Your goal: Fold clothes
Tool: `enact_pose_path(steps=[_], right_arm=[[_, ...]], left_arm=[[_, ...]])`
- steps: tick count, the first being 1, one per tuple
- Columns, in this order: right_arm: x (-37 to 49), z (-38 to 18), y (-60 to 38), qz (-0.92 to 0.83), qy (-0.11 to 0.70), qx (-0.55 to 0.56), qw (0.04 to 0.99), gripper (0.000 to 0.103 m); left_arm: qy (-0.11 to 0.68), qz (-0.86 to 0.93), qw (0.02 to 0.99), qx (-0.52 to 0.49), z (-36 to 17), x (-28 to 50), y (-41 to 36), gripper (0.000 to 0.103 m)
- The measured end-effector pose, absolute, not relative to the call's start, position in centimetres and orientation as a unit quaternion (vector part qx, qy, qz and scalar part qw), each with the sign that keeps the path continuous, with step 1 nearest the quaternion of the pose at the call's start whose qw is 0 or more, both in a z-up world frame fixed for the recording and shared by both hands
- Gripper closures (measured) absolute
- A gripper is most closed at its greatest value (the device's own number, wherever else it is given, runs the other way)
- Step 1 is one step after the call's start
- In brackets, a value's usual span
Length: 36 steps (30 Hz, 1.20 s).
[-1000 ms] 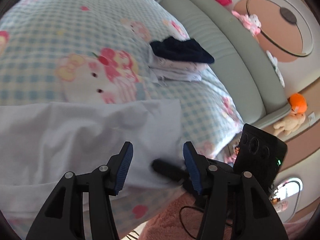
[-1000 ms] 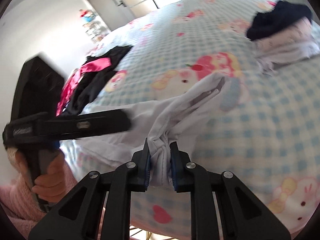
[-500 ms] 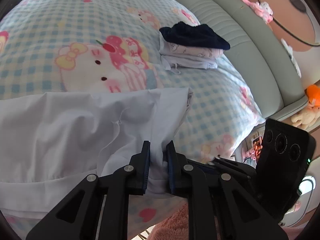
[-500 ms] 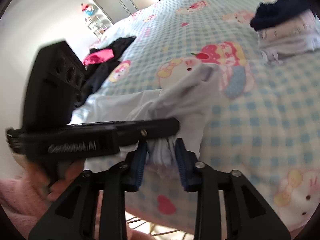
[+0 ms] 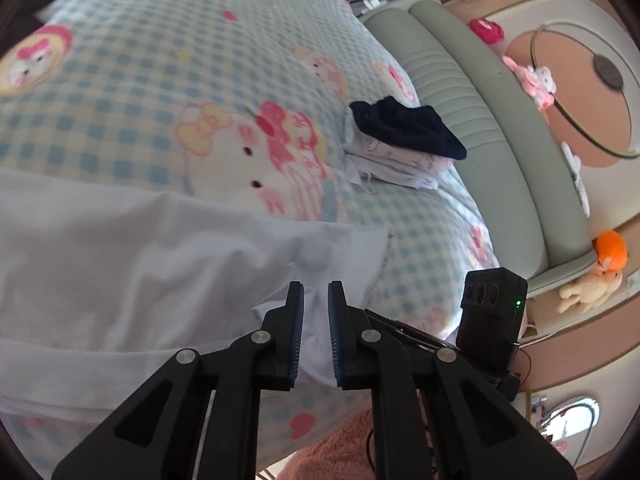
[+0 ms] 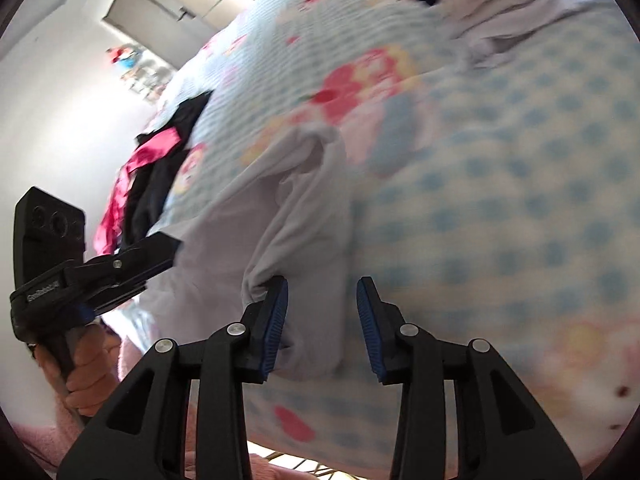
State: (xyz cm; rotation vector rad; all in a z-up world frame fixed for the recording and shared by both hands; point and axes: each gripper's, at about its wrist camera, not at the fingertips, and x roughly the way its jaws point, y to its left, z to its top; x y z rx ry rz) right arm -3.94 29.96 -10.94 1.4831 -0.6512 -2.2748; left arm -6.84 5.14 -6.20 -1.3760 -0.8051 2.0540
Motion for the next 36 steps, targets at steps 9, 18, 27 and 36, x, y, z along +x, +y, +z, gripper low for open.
enact_pose_path(steps=[9, 18, 27, 36], right_arm=[[-3.9, -11.3, 28.1, -0.793, -0.257, 0.517, 0.193, 0.066], [-1.3, -10.4, 34.2, -0.81, -0.284, 0.509, 0.069, 0.063], [0.8, -8.5, 38.9, -0.821, -0.303, 0.484, 0.016, 0.061], [1.2, -9.9, 40.3, -0.809, -0.312, 0.498, 0.002, 0.061]], left_arm=[[-0.311, 0.752, 0.289, -0.504, -6.8, -6.8, 4.9, 0.056], [-0.227, 0.741, 0.332, -0.537, -6.6, -7.2, 11.7, 0.057], [-0.049, 0.771, 0.342, -0.535, -5.6, -5.9, 20.0, 0.056], [0.025, 0.759, 0.268, -0.592, -9.4, -7.3, 24.3, 0.052]])
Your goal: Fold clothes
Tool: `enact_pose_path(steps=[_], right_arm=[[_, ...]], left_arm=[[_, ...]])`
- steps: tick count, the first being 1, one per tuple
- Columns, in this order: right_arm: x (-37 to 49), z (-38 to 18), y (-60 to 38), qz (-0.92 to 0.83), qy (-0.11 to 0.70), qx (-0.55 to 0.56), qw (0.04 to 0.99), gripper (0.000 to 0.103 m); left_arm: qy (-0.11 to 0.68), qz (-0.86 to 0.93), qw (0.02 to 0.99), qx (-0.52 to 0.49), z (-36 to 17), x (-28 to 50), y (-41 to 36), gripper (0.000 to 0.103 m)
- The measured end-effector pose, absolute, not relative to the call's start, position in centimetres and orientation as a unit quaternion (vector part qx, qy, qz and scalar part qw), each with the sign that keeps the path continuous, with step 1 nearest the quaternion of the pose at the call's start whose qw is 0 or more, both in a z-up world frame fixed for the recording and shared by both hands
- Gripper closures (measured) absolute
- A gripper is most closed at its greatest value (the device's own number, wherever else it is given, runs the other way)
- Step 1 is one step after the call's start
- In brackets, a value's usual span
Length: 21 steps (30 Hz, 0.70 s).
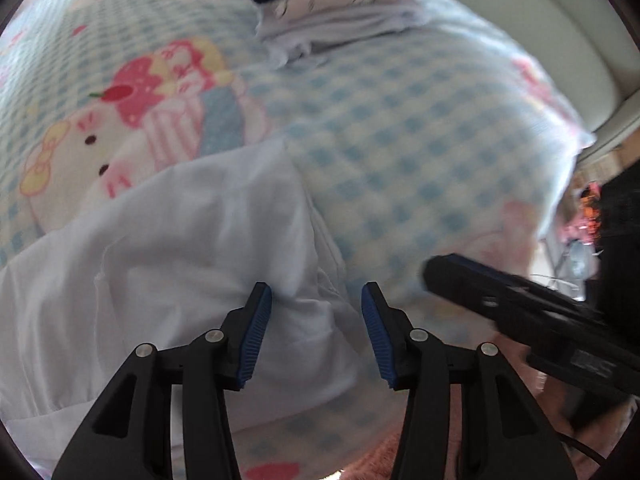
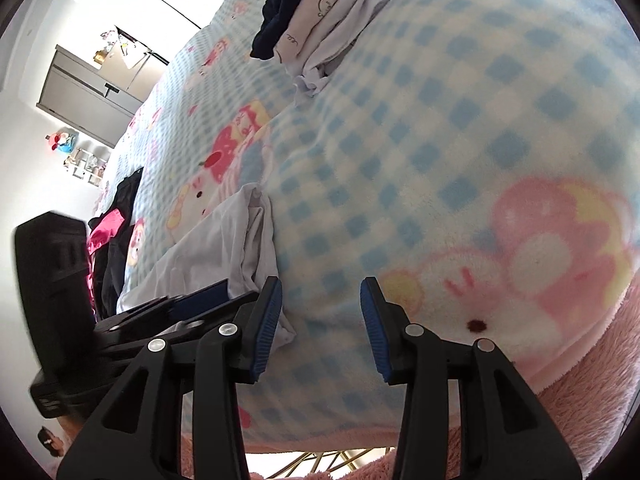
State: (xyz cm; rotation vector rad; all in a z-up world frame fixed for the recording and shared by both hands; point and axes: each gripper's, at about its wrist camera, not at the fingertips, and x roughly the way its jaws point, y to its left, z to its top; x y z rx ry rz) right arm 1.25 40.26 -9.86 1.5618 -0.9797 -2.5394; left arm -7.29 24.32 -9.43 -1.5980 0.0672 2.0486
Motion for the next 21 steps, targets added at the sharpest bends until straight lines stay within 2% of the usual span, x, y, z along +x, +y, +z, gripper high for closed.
enact_pose_path(steps=[2, 6, 8, 11, 17, 21], right_arm=[[1.3, -9.8, 40.3, -0.81, -0.308, 0.499, -0.002, 0.061], [1.5, -10.3, 40.7, -0.804, -0.31, 0.508, -0.006, 0.06], [1.5, -10.5, 40.4, -0.802, -0.303, 0.514, -0.006, 0.06], [1.7, -10.3, 39.8, -0.803, -0.305, 0.512, 0.004, 0.06], [1.5, -8.8, 38.8, -0.812, -0.262, 0.521, 0.018, 0.06], [0.6, -8.0, 37.0, -0.816, -0.241, 0.523, 0.038, 0.059]], left_arm=[[0.038, 0.759, 0.254, -0.598, -10.3, -7.1, 24.9, 0.047], [0.065, 0.766, 0.236, -0.595, -11.2, -7.0, 26.0, 0.046], [0.061, 0.774, 0.225, -0.589, -11.1, -7.1, 25.6, 0.062], [0.002, 0.779, 0.237, -0.581, -9.9, -7.3, 23.4, 0.08], [-0.156, 0.771, 0.299, -0.541, -4.8, -7.4, 16.0, 0.093], [-0.256, 0.767, 0.313, -0.498, -1.8, -7.2, 10.2, 0.094]])
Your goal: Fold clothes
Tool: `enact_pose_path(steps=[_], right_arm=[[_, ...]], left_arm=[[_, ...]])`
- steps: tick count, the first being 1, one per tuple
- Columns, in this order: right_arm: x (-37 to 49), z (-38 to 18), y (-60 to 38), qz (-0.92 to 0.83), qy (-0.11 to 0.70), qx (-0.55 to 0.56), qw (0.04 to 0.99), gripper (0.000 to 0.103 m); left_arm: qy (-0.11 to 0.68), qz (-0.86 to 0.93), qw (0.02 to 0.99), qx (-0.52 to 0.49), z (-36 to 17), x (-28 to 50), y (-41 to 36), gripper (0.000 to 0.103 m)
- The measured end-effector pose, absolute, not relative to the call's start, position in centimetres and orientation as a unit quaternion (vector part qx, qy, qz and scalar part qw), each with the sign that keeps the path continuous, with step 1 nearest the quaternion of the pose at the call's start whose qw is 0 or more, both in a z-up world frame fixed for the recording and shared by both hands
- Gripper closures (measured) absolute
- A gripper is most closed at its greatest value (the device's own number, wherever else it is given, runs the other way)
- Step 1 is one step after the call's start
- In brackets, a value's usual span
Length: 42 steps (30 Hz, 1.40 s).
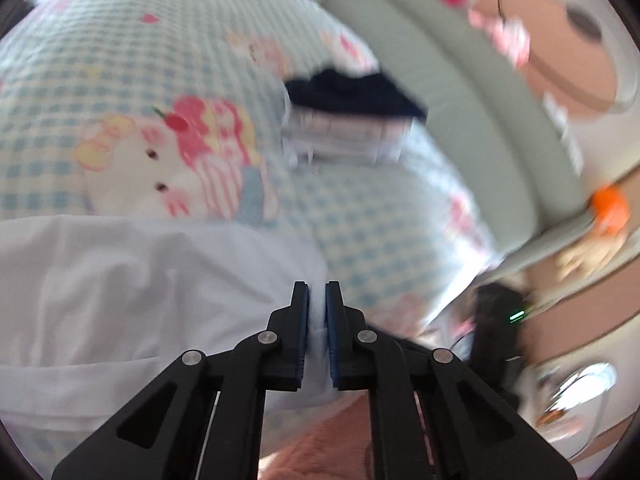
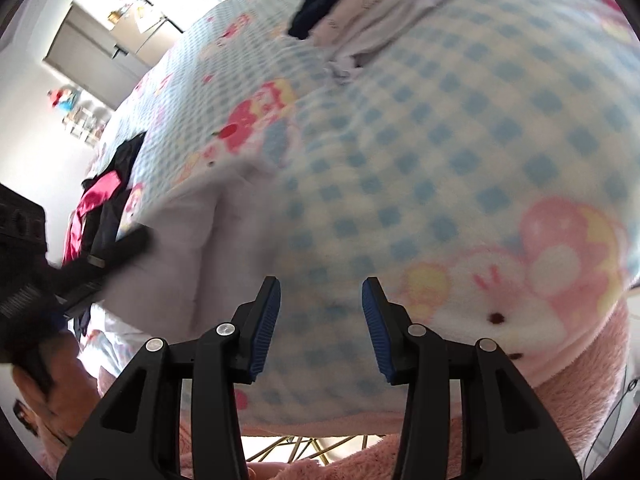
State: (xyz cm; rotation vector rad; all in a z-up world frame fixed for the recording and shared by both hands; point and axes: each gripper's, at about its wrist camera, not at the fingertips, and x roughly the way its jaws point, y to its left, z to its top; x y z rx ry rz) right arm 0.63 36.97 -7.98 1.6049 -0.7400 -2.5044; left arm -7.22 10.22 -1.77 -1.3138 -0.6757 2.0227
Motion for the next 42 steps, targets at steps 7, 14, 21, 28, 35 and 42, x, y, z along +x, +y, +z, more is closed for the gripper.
enact_pose_path(steps=[7, 14, 21, 28, 35, 42], right_arm=[[-0.5, -7.5, 35.8, -0.824, -0.246, 0.511, -0.001, 0.056], [1.1, -9.2, 38.5, -0.811, -0.224, 0.534, -0.079, 0.056], [2.7, -10.1, 39.9, -0.803, -0.256, 0.535, -0.063, 0.056], [2.4, -10.2, 40.7, -0.801, -0.28, 0.526, -0.059, 0.056], [2.7, -10.1, 41.2, -0.802, -0.289, 0.52, -0.053, 0.056], [2.8, -9.8, 40.0, -0.804, -0.279, 0.525, -0.035, 0.056]], left_arm=[[-0.269, 0.749, 0.325, -0.511, -3.6, -7.6, 8.8, 0.094], [-0.19, 0.729, 0.344, -0.56, -6.7, -7.4, 15.8, 0.089], [-0.12, 0.729, 0.319, -0.594, -8.9, -8.0, 21.1, 0.051], [-0.004, 0.764, 0.256, -0.592, -9.5, -7.3, 24.2, 0.042], [0.06, 0.783, 0.226, -0.577, -11.4, -6.3, 25.5, 0.055], [-0.066, 0.78, 0.258, -0.567, -10.0, -7.0, 20.4, 0.087]])
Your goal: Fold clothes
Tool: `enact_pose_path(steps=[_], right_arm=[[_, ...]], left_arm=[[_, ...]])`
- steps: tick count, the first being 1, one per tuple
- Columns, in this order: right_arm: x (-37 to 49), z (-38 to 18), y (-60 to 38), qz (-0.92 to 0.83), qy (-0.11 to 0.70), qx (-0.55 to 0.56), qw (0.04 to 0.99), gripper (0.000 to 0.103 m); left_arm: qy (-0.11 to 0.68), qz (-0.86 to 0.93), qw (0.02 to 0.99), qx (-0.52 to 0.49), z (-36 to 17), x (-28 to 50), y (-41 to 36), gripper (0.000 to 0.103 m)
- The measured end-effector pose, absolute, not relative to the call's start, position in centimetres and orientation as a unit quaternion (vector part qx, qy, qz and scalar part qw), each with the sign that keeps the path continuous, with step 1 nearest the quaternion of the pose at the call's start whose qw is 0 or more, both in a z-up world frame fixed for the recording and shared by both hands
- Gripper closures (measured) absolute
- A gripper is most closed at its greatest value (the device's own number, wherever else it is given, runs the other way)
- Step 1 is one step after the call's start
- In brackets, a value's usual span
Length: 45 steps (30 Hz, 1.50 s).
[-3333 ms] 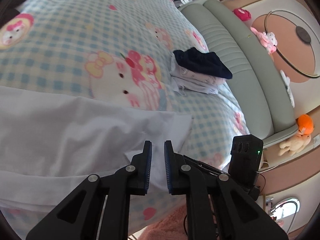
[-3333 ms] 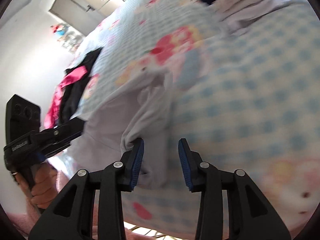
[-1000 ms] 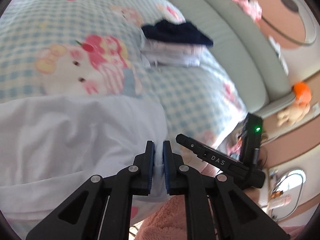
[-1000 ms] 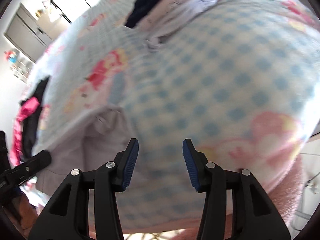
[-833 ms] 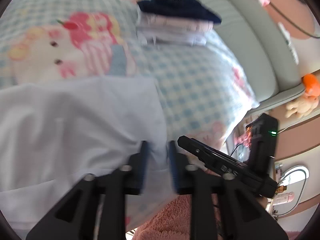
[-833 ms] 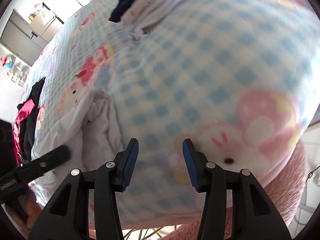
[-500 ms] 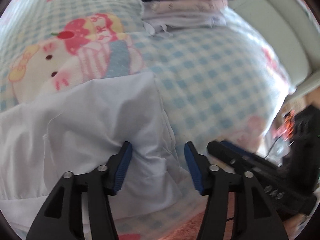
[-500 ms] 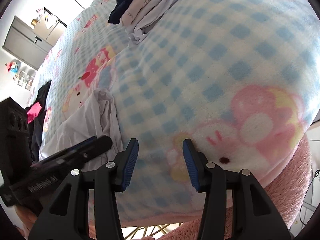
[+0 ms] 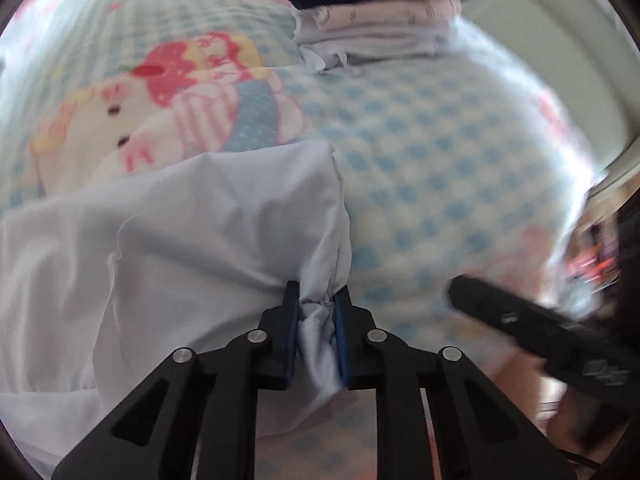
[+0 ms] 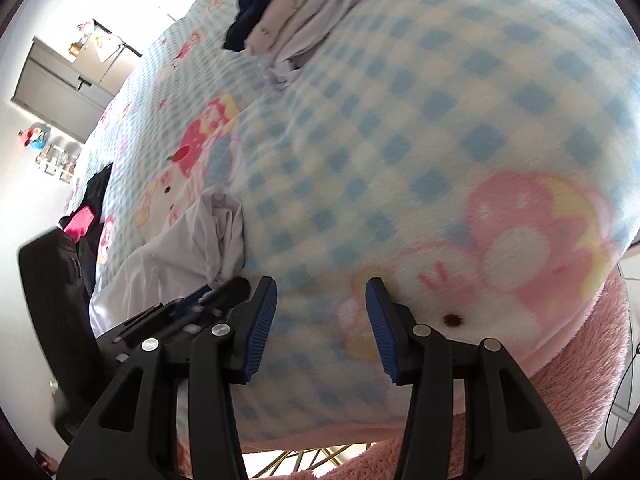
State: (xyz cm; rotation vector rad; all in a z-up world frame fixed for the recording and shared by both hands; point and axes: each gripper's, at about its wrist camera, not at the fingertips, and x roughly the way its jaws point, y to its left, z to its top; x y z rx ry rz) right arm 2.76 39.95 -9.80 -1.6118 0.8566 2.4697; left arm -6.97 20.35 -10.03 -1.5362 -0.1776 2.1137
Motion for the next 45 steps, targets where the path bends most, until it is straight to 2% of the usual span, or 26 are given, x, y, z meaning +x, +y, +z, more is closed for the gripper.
enact_pose_path(steps=[10, 15, 21, 26, 30, 32, 33, 36, 38, 39, 40, 42, 43, 45], right_arm=[[0.0, -8.9, 35.4, 0.807, 0.263, -0.529, -0.018, 0.056], [-2.2, -7.3, 30.7, 0.814, 0.244, -0.52, -0.084, 0.056], [-4.2, -6.6, 24.2, 0.814, 0.2, -0.527, -0.145, 0.055], [-4.7, -7.4, 20.3, 0.804, 0.164, -0.545, -0.174, 0.055], [-5.7, -9.0, 17.6, 0.798, 0.133, -0.562, -0.174, 0.055], [-6.0, -10.0, 16.9, 0.792, 0.12, -0.574, -0.167, 0.055], [-6.2, -10.4, 16.7, 0.791, 0.117, -0.577, -0.165, 0.055], [-6.2, -11.0, 16.6, 0.79, 0.123, -0.579, -0.16, 0.052], [-6.2, -11.3, 16.8, 0.789, 0.129, -0.58, -0.158, 0.051], [-6.1, -11.3, 16.9, 0.789, 0.131, -0.579, -0.158, 0.051], [-6.0, -11.3, 16.9, 0.789, 0.132, -0.578, -0.158, 0.051], [-5.8, -11.1, 16.9, 0.792, 0.134, -0.574, -0.159, 0.051], [-5.6, -10.8, 16.9, 0.794, 0.137, -0.569, -0.161, 0.051], [-5.4, -10.2, 16.8, 0.798, 0.145, -0.56, -0.169, 0.051]], left_arm=[[-0.284, 0.753, 0.329, -0.494, -3.9, -6.7, 10.3, 0.088], [-0.325, 0.762, 0.309, -0.466, -2.6, -6.2, 4.8, 0.088], [-0.387, 0.764, 0.261, -0.446, -4.2, -4.3, -2.9, 0.088], [-0.394, 0.776, 0.202, -0.45, -6.3, -3.3, -8.2, 0.088], [-0.421, 0.75, 0.182, -0.477, -10.3, -3.5, -10.9, 0.087], [-0.432, 0.738, 0.173, -0.489, -11.9, -3.8, -11.3, 0.072], [-0.435, 0.734, 0.167, -0.495, -12.6, -3.9, -11.4, 0.068], [-0.435, 0.732, 0.182, -0.491, -12.8, -4.1, -11.0, 0.05], [-0.422, 0.738, 0.197, -0.488, -12.2, -4.2, -10.2, 0.034], [-0.411, 0.742, 0.204, -0.489, -11.8, -4.3, -9.6, 0.032], [-0.394, 0.749, 0.2, -0.494, -11.6, -4.5, -9.1, 0.033], [-0.346, 0.767, 0.174, -0.511, -11.4, -5.0, -7.8, 0.055], [-0.322, 0.775, 0.159, -0.52, -11.3, -5.1, -7.4, 0.072], [-0.294, 0.792, 0.146, -0.515, -10.3, -5.0, -6.6, 0.08]])
